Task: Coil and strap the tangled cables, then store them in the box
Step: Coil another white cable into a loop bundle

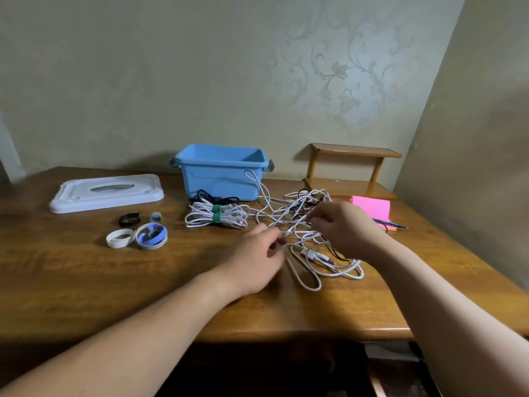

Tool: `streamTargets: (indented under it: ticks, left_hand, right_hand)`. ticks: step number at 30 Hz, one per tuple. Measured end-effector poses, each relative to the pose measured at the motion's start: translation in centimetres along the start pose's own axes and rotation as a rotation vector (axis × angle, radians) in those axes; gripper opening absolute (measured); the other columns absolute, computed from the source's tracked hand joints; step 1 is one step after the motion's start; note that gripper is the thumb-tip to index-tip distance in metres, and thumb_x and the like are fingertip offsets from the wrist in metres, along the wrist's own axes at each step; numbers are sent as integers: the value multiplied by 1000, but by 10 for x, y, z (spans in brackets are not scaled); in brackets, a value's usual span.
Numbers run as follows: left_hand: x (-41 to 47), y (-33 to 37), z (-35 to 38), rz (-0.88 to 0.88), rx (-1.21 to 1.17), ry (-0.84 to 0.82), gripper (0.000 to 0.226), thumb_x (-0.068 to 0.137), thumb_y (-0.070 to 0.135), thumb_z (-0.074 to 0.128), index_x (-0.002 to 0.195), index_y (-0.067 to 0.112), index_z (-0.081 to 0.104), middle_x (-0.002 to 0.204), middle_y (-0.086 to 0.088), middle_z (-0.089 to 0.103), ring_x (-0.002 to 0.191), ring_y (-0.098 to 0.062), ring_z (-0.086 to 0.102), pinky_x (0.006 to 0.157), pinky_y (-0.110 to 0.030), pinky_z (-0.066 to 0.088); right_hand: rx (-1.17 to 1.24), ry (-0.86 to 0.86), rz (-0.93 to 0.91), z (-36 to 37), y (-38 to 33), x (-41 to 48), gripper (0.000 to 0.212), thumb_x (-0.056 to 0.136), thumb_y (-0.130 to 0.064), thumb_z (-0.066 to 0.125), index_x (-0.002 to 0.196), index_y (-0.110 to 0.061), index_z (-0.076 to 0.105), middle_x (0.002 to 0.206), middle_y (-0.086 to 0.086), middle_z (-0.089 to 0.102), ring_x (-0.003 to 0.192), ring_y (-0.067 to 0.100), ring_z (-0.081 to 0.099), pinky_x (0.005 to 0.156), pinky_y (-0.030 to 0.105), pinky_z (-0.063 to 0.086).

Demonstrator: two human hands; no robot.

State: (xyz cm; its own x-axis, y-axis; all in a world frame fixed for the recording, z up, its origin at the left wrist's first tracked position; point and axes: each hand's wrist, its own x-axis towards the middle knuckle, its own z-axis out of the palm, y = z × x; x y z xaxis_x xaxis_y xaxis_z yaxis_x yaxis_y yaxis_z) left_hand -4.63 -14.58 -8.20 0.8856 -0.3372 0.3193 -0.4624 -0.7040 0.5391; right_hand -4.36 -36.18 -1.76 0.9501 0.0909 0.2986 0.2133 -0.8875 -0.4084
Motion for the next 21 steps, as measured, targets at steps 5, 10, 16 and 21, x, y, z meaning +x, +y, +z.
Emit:
streamTargets:
  ticks: [5,10,16,21]
  left_hand:
    - [9,27,15,-231,223,-143,69,93,56,64,151,24,46,153,-2,47,138,-32,53,110,-48,47]
    - [9,14,4,-277,2,34,41,101,19,61,141,19,49,126,-8,63,104,-26,66,82,-36,55]
    - [15,-25,-43,-257,-269,433,29,102,4,60,125,21,56,105,-3,54,91,-19,59,77,-28,51]
    - [10,-47,-63,-296,-297,540,26,101,8,63,120,25,61,102,-1,59,90,-12,59,68,-19,43]
  right_hand:
    - [-207,-156,2,5,9,-17,20,102,-40,62,107,-29,77,100,-7,75,91,17,67,81,37,58]
    - [68,-41,43,-4,8,-25,35,109,-43,52,90,-21,72,80,0,71,71,18,63,62,35,45]
    - [380,74,45,-6,-15,-6,18,100,-20,56,94,-23,74,89,1,75,81,20,67,71,37,53]
    - [54,-211,67,13,-30,14,12,96,-21,62,93,-22,74,82,0,76,76,17,72,71,35,58]
